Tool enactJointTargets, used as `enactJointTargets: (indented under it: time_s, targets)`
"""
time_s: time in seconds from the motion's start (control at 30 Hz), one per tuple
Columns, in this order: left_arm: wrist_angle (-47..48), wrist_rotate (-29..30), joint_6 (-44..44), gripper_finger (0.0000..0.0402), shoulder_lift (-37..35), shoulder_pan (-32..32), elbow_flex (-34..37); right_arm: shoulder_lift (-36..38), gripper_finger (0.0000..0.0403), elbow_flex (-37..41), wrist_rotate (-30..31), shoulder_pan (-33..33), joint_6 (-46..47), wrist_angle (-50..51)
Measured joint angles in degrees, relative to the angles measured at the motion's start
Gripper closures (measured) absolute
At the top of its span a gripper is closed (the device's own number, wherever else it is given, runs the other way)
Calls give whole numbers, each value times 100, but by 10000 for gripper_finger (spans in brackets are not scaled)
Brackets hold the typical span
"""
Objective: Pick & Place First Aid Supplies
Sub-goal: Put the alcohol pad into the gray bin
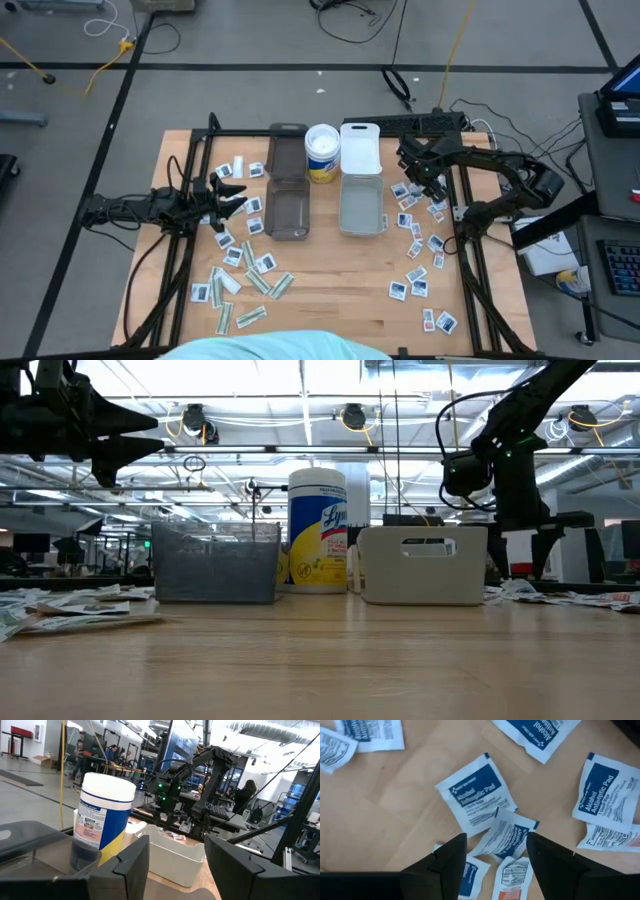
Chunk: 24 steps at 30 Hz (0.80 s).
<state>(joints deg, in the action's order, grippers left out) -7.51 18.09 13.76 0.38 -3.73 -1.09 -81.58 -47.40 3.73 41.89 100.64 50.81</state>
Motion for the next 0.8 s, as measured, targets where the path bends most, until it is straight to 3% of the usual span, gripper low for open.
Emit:
enactJointTargets:
  time_s: [0.27,0.57,0.8]
  targets:
    - [-1,0,0,206,1,0,-1,-204,229,2,-3,2,142,-85]
    - [-2,0,0,206,1,0,-2,-204,388,15,340,1,37,-45]
    - [-1,2,0,206,1,0,-2,-204,401,20,378,0,-83,-9]
